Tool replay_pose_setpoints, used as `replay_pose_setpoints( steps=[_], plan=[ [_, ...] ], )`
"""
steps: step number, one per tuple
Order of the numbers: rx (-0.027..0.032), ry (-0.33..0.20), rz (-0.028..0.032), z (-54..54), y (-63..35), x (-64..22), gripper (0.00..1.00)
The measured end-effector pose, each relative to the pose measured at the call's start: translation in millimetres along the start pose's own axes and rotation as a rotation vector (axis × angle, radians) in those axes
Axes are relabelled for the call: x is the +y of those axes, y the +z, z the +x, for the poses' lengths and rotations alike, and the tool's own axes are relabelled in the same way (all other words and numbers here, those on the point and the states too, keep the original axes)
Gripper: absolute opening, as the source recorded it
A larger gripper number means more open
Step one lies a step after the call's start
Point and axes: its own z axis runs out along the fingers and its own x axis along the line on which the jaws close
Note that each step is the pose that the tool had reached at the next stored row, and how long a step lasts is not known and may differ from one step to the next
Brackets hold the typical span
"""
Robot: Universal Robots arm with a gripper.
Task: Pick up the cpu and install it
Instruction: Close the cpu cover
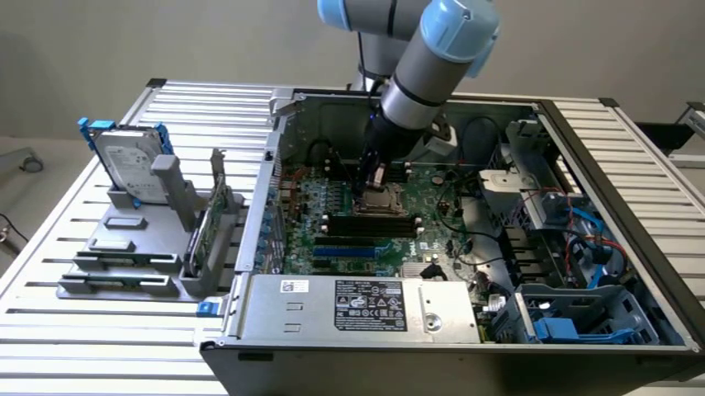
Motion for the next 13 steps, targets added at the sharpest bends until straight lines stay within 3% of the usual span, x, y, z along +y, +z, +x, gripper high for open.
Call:
replay_pose_setpoints(
  steps=[8,13],
  plan=[
    [0.0228,-0.007,0.0019,-0.1,1.9,0.6,0.18],
    [0.0245,-0.007,0.0056,0.1,-2.5,-1.2,0.18]
  ],
)
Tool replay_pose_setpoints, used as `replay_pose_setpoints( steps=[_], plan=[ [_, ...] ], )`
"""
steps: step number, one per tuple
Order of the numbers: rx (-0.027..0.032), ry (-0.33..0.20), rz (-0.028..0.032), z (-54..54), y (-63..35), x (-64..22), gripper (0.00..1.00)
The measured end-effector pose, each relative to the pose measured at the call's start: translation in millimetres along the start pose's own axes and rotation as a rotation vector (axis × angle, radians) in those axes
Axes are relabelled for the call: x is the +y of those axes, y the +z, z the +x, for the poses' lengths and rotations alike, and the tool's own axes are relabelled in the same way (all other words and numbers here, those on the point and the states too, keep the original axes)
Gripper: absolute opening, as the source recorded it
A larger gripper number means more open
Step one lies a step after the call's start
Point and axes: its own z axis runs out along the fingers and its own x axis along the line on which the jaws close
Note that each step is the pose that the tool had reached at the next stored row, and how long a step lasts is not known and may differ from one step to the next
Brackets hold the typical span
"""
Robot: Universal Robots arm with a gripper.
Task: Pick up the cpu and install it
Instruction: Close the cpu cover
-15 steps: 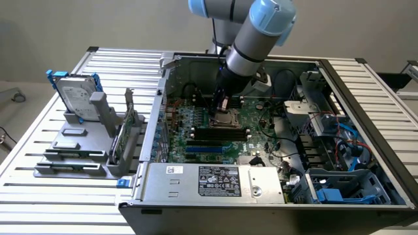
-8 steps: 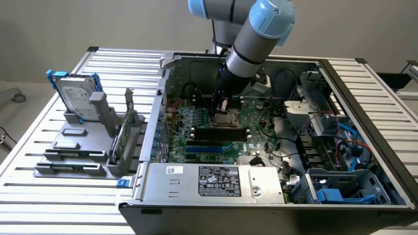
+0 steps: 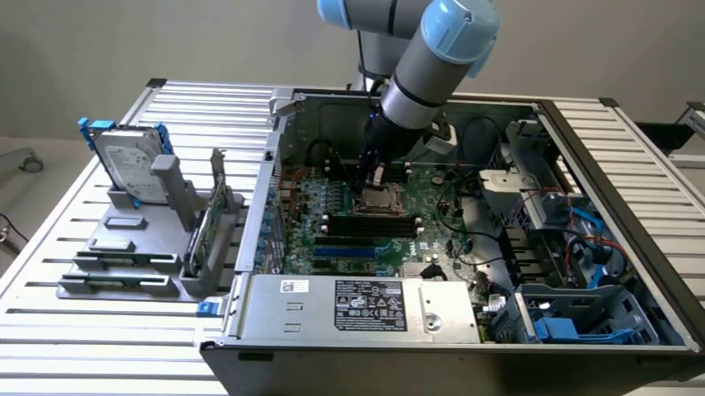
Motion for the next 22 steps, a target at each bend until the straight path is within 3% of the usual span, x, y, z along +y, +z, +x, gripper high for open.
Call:
replay_pose_setpoints(
  steps=[9,16,22],
  plan=[
    [-0.0006,0.001,0.0096,-0.8,-3.3,-6.0,0.18],
    [0.0012,0.001,0.0114,-2.1,-10.7,-14.9,0.18],
    [0.0037,0.0,0.0117,-5.9,-17.1,-28.6,0.18]
  ],
)
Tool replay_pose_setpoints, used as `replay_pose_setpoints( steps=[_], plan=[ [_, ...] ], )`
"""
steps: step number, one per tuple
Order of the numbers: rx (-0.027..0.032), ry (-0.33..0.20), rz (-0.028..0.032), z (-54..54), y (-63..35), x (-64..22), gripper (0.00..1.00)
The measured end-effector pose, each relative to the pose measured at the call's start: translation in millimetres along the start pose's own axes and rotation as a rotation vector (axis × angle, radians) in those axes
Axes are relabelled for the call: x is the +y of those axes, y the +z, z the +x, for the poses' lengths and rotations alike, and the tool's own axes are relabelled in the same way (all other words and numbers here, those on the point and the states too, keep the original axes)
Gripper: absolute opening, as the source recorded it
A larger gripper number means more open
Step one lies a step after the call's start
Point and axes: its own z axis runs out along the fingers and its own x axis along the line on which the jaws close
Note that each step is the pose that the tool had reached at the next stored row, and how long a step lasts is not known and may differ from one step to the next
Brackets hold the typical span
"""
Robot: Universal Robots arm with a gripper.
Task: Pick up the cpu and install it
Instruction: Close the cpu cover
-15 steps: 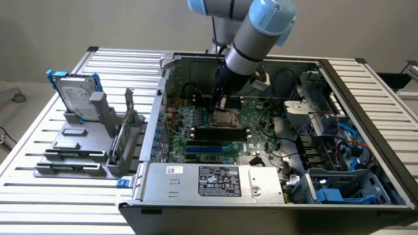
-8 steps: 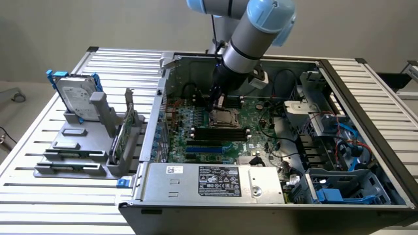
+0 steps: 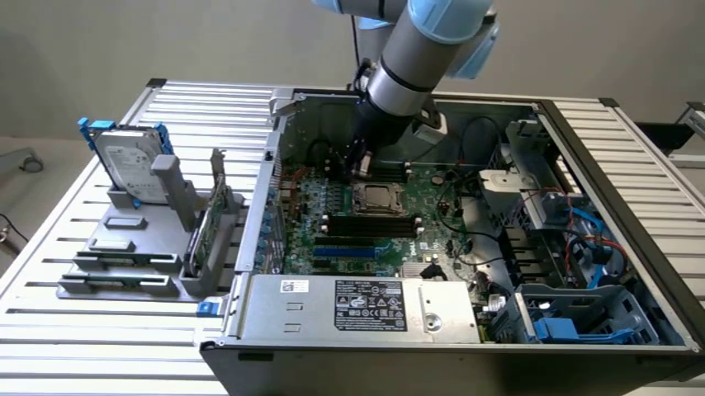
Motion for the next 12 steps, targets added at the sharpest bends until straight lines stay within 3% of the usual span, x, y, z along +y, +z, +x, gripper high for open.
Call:
replay_pose_setpoints(
  steps=[7,12],
  plan=[
    [0.0098,-0.003,0.0008,-6.8,-1.0,-21.2,0.18],
    [0.0121,-0.004,0.001,-9.5,1.6,-30.0,0.18]
  ],
)
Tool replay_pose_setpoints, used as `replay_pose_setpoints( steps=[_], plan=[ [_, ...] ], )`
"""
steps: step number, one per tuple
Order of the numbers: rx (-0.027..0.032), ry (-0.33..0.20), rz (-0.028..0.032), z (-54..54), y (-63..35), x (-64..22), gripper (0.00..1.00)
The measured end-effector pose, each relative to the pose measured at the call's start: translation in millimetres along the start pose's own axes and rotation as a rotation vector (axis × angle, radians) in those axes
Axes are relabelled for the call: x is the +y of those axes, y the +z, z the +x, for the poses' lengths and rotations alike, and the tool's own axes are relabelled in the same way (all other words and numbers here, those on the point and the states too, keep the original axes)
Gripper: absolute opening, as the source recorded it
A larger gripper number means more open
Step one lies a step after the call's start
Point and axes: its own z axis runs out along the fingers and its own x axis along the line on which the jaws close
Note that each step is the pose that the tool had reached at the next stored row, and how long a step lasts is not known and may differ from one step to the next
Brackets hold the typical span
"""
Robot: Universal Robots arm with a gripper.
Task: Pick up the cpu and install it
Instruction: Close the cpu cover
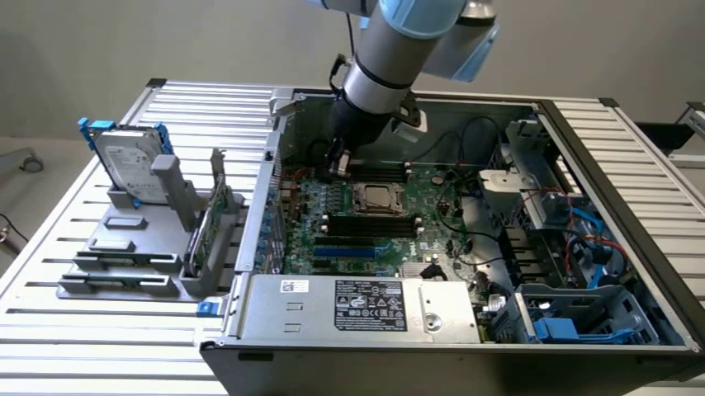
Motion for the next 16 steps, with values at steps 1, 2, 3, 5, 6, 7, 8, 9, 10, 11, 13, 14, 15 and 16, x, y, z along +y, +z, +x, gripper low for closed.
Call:
replay_pose_setpoints(
  steps=[1,2,3,5,6,7,8,9,10,11,13,14,15,16],
  plan=[
    [0.0033,-0.001,0.0004,-0.1,0.3,-2.1,0.18],
    [0.0083,-0.002,0.0008,-0.2,0.2,-4.7,0.18],
    [0.0148,-0.003,0.001,-0.3,0.0,-7.3,0.18],
    [0.029,0.0,0.0012,-0.4,-0.8,-12.3,0.18],
    [0.0348,0.002,0.0009,-0.4,-1.1,-13.9,0.18],
    [0.0407,0.006,0.0005,-0.4,-1.4,-15.6,0.18],
    [0.0455,0.01,-0.0001,-0.4,-1.6,-16.9,0.18],
    [0.0499,0.015,-0.0007,-0.5,-1.8,-18.0,0.18],
    [0.0536,0.022,-0.0017,-0.5,-1.8,-18.9,0.18],
    [0.0571,0.03,-0.0028,-0.5,-1.8,-19.5,0.18],
    [0.064,0.047,-0.0053,-0.5,-1.8,-20.3,0.18],
    [0.0676,0.057,-0.0068,-0.5,-1.7,-20.4,0.18],
    [0.0712,0.067,-0.0084,-0.6,-1.7,-20.5,0.18],
    [0.0748,0.078,-0.0101,-0.6,-1.7,-20.6,0.18]
  ],
)
